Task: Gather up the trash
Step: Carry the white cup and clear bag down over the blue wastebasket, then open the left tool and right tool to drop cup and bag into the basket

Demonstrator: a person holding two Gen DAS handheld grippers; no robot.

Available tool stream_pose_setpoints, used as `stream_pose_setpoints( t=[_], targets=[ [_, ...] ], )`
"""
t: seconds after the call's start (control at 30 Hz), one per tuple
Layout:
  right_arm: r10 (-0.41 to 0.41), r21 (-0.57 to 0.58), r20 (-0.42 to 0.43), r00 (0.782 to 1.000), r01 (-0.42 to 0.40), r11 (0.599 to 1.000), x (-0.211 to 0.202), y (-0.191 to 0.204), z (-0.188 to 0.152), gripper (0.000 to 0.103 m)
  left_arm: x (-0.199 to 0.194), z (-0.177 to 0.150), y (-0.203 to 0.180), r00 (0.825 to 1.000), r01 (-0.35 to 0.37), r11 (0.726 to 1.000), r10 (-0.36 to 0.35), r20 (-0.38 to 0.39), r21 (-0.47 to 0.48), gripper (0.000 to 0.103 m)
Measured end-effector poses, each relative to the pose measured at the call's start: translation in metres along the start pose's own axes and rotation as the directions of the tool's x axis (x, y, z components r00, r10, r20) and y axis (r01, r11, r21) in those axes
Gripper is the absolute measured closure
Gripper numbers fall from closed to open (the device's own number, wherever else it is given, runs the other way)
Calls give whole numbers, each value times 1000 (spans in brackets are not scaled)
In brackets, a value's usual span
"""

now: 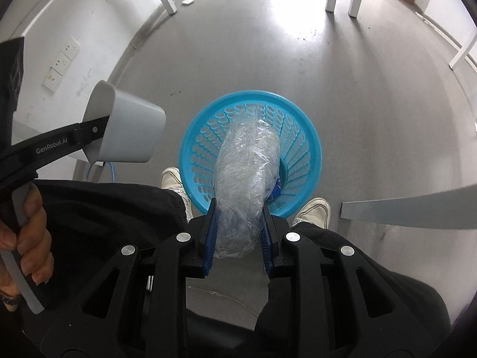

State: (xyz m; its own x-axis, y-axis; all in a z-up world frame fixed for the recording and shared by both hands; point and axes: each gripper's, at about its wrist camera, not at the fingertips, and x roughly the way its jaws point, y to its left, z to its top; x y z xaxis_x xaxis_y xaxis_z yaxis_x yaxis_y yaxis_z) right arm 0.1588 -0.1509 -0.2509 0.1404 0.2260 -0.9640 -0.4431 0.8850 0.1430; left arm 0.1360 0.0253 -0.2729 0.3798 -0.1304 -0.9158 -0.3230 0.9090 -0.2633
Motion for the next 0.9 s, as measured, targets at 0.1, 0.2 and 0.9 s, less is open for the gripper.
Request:
stream_pose_setpoints(
  t=[0.1,0.2,0.9],
  targets=[
    [-5,5,-30,1000,5,1000,21,0,10,79,13,8,-1,1000,-14,1000,13,-27,-11,96],
    [1,22,-62,998,0,1000,36,-1,14,79,25,14,-5,998,-21,1000,21,-54,-7,96],
    [53,138,-177,983,-28,990,95,-27,46,69,75,37,-16,984,-32,999,30,-177,-8,92]
  ],
)
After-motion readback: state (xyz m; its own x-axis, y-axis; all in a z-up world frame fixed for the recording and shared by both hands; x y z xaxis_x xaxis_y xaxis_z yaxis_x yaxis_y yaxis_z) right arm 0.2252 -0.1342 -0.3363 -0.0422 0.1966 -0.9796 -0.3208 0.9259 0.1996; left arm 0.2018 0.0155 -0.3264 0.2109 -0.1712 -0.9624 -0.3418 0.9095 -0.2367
